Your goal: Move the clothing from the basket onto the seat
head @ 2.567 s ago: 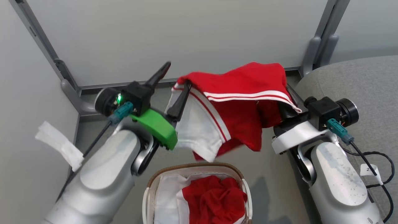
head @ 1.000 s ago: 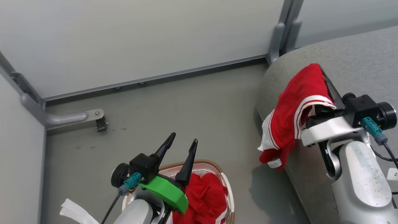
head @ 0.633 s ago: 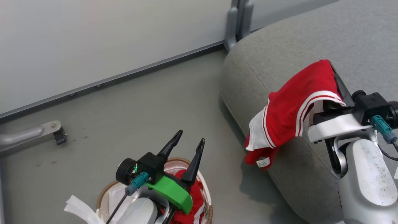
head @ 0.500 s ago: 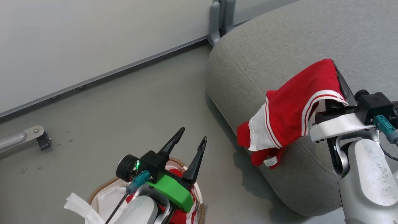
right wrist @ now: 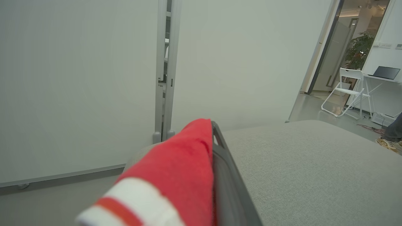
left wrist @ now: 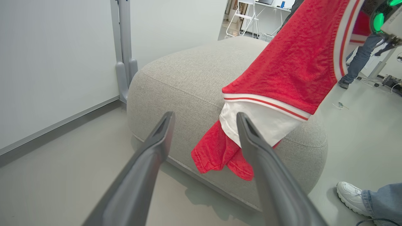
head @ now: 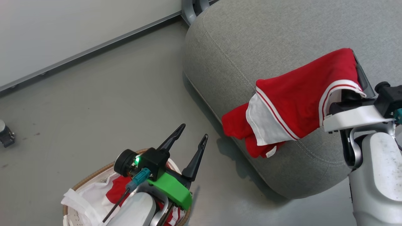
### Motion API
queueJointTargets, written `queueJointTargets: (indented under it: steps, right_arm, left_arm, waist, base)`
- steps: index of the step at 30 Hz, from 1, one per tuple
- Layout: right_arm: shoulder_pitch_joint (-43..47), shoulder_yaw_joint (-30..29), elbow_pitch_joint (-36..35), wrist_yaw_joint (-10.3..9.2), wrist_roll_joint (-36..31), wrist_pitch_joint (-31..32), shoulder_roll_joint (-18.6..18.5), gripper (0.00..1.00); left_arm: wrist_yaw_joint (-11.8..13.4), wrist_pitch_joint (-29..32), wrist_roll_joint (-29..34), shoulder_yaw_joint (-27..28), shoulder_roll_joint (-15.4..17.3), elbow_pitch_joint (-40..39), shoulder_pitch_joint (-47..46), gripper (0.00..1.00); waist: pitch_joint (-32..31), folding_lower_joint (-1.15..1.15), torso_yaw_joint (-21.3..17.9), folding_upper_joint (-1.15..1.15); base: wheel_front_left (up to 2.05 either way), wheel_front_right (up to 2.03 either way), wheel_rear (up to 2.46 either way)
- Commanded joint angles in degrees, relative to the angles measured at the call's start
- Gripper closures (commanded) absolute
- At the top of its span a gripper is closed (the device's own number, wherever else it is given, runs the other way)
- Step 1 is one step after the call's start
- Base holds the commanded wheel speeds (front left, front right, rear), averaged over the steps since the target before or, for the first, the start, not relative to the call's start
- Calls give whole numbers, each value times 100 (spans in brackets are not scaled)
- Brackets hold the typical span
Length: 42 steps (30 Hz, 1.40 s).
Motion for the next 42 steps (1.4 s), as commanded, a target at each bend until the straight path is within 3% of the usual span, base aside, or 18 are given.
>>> queueJointTargets:
  steps: [1, 12, 21, 28, 31, 36, 42]
  right_arm:
    - [-147, -59, -10, -8, -36, -12, -14, 100]
    - [-1468, -954, 117, -8, -703, -13, -108, 100]
    - [-3114, -1638, 249, -8, -1098, -12, -968, 100]
    - [-4409, -2014, 990, -8, -1469, 54, -1967, 100]
    - [-4714, -2145, 1419, -8, -1752, 110, -2200, 100]
    - [-4947, -2519, 2293, -8, -2136, 107, -2213, 100]
    - [-4638, -3112, 3085, -8, -2617, -6, -1761, 100]
  left_arm:
    - [-17, -1, 23, -7, 63, -6, -121, 0]
    - [-17, -1, 217, -160, 193, -116, -545, 0]
    - [-17, 1, 455, -131, 164, -285, -768, 0]
    - [-18, 1, 626, -7, 138, -483, -747, 0]
    - [-16, 1, 677, 89, 182, -548, -657, 0]
    - [-16, 1, 776, 194, 282, -665, -559, 0]
    - [-11, 1, 866, 238, 370, -725, -607, 0]
  waist:
    - [173, 0, 79, 0]
    - [924, 0, 736, 0]
    - [1503, 0, 1241, 0]
    - [1842, 0, 1533, 0]
    - [1971, 0, 1557, 0]
    - [2181, 0, 1559, 0]
    - [2453, 0, 1531, 0]
  base:
    - [0, 0, 0]
    - [0, 0, 0]
    - [0, 0, 0]
    - [0, 0, 0]
    - [0, 0, 0]
    - [0, 0, 0]
    - [0, 0, 0]
